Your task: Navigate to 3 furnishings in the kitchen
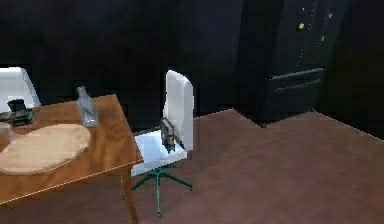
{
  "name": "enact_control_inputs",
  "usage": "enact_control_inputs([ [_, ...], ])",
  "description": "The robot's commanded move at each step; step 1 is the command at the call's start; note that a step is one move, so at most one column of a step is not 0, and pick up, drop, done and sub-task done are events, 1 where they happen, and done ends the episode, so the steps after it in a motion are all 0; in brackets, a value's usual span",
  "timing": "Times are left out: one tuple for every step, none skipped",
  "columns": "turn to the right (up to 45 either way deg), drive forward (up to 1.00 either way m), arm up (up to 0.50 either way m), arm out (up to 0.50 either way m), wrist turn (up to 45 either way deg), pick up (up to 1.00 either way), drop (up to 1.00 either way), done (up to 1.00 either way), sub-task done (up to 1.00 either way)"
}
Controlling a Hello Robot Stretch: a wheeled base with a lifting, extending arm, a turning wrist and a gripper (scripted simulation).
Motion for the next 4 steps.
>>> enact_control_inputs([
  [-45.0,0.0,0.0,0.0,0.0,0.0,0.0,0.0,0.0],
  [0.0,0.0,0.0,0.0,0.0,0.0,0.0,0.0,1.0],
  [45.0,0.0,0.0,0.0,0.0,0.0,0.0,0.0,0.0],
  [30.0,0.0,0.0,0.0,0.0,0.0,0.0,0.0,0.0],
])
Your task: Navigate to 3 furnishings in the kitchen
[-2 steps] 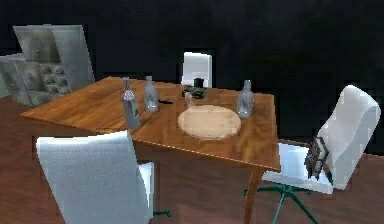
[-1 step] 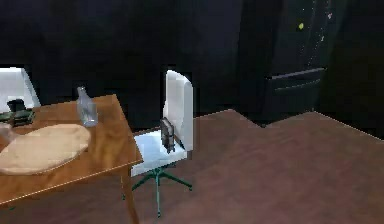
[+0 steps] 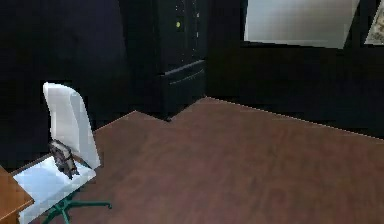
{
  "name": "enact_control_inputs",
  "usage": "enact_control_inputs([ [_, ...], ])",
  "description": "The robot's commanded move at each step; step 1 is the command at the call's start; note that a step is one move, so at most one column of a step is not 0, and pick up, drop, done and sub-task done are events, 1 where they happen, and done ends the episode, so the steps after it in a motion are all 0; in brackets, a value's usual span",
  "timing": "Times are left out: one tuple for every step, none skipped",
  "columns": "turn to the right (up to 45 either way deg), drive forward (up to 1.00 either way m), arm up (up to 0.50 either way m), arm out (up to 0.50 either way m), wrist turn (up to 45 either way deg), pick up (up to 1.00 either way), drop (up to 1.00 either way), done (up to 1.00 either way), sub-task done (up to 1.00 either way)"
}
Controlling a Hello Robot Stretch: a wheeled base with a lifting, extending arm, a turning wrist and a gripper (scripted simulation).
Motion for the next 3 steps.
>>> enact_control_inputs([
  [0.0,0.25,0.0,0.0,0.0,0.0,0.0,0.0,0.0],
  [-45.0,0.0,0.0,0.0,0.0,0.0,0.0,0.0,0.0],
  [0.0,0.0,0.0,0.0,0.0,0.0,0.0,1.0,0.0],
])
